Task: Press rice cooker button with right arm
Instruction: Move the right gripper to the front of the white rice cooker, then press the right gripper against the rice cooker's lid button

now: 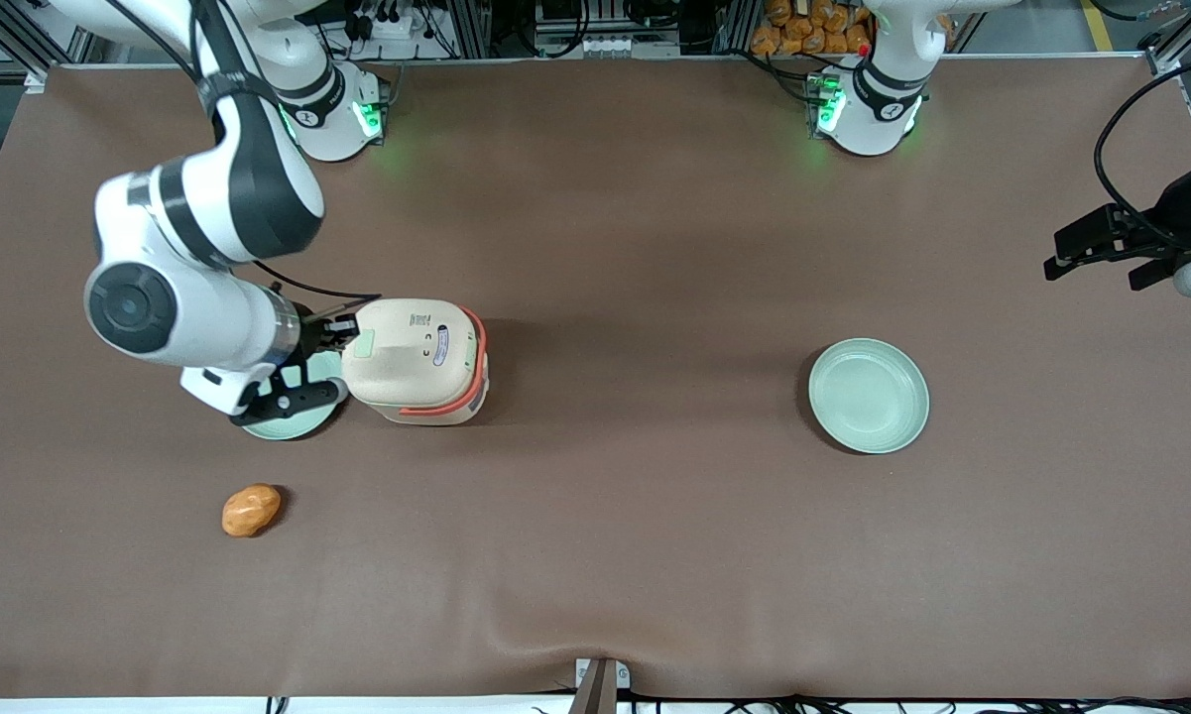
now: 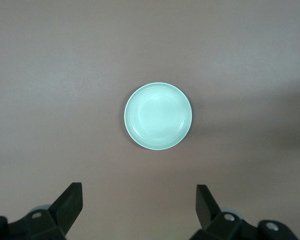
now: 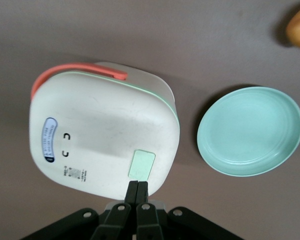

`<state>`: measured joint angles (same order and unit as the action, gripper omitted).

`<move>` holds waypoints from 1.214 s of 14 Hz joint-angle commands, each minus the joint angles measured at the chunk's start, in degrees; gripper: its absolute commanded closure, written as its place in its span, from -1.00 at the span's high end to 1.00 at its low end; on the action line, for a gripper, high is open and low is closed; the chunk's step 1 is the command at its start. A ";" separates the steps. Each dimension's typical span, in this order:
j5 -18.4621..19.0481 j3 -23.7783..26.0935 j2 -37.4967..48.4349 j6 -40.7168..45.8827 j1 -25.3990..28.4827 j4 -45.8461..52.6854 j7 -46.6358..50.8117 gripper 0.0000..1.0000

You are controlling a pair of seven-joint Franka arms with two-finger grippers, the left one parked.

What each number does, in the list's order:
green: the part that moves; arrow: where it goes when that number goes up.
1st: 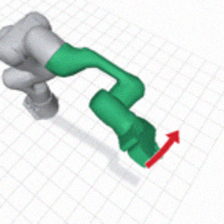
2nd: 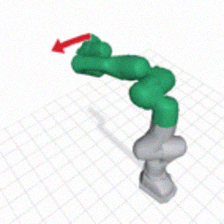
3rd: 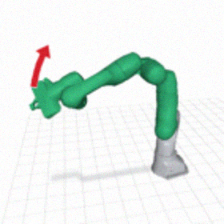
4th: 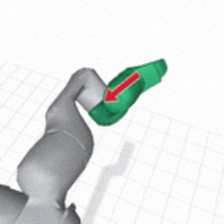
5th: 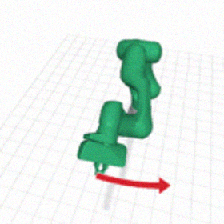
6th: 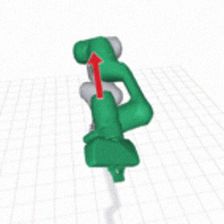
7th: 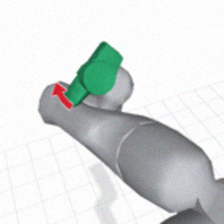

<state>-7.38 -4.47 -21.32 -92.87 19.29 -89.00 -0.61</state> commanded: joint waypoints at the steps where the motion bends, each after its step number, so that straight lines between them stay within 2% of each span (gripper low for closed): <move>1: -0.79 -0.28 -1.26 -0.38 0.22 -1.00 0.52 -1.00; 17: -0.79 -0.28 -5.92 -0.47 0.05 -1.97 -0.36 -1.00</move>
<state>-7.78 -4.60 -26.27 -93.05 19.27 -90.02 -0.62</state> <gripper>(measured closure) 0.991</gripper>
